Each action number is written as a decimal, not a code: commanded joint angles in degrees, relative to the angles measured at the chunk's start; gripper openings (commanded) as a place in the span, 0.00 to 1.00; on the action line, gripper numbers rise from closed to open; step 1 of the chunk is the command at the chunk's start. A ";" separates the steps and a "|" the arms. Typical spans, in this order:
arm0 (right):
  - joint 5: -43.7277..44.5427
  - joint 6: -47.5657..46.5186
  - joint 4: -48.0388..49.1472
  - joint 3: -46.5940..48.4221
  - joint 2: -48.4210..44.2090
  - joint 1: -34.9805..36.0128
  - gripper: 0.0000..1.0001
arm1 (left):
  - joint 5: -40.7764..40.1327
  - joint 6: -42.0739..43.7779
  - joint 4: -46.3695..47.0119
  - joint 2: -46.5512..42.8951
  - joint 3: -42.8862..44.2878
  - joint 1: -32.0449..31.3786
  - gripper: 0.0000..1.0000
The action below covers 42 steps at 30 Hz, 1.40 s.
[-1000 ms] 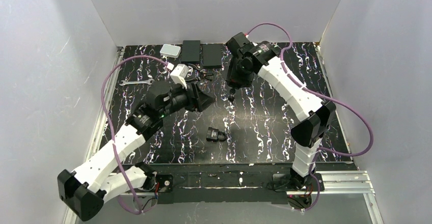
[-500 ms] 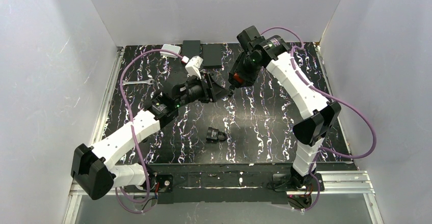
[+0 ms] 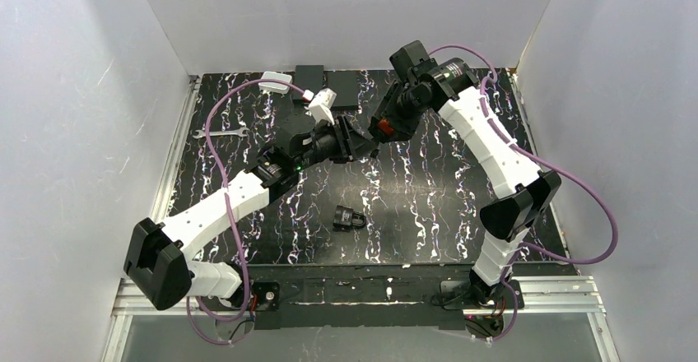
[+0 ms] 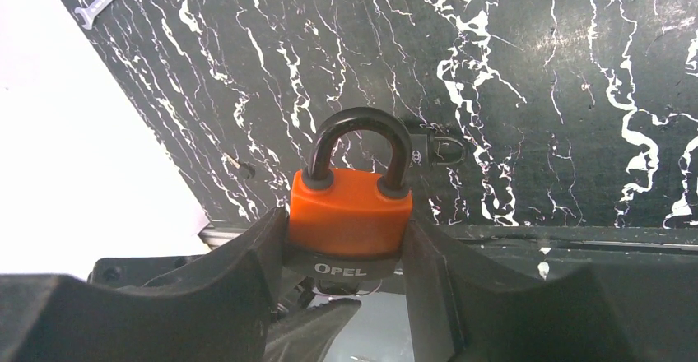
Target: Unlock with the key
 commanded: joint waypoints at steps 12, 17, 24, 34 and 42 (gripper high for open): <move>-2.58 0.80 2.81 -0.53 -3.70 -0.33 0.01 | -2.22 0.89 1.94 2.93 5.18 -0.75 0.00; -3.07 1.16 2.65 0.09 -3.47 -0.69 0.01 | -2.20 0.91 1.91 2.43 4.13 -0.91 0.00; -6.85 4.18 -0.10 0.67 -1.42 -1.23 0.01 | -4.60 7.04 -0.25 2.82 5.57 -2.54 0.00; -9.77 6.64 -5.26 2.18 1.09 -1.49 0.01 | -12.46 27.67 -12.96 6.33 14.56 -7.59 0.00; -9.62 6.67 -4.44 1.62 0.53 -1.68 0.01 | -14.25 29.62 -12.72 5.19 13.87 -7.93 0.00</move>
